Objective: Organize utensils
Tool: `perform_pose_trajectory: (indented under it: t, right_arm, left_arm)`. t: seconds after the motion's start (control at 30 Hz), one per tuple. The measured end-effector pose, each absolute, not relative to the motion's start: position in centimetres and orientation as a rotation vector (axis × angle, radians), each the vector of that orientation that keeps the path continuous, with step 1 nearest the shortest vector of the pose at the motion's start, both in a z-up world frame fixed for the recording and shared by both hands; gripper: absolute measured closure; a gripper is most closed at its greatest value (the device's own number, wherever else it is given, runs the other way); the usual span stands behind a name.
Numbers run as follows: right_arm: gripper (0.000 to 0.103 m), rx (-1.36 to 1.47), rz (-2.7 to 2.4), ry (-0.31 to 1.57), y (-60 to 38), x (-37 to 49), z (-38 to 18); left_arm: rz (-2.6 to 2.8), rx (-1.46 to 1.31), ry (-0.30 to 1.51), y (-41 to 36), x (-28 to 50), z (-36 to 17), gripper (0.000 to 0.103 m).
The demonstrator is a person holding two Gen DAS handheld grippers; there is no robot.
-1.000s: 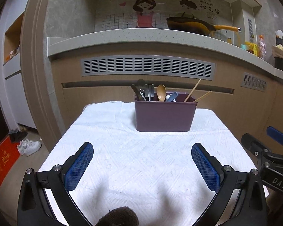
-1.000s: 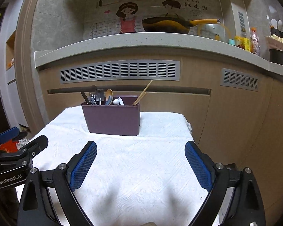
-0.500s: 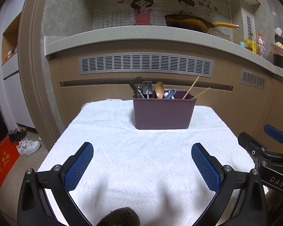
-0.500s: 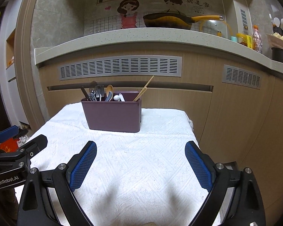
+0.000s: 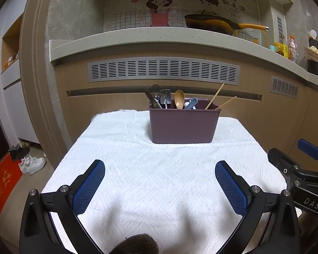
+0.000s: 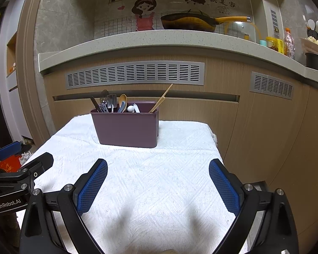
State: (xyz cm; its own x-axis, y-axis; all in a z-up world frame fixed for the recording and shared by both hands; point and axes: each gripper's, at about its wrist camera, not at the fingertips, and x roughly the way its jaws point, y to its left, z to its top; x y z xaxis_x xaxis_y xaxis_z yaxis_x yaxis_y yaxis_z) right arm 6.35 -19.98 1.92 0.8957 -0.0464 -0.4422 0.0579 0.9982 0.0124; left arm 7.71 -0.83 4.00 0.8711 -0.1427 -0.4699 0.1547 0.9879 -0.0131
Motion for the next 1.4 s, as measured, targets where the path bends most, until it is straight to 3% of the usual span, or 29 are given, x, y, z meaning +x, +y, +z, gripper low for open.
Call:
perform_pose_trajectory:
  t: [1.4]
  right_arm:
    - [0.005,0.022,-0.042,0.459,-19.85,6.37,1.78]
  left_arm:
    - [-0.15,0.019,0.488,-0.75,7.48,4.02,0.0]
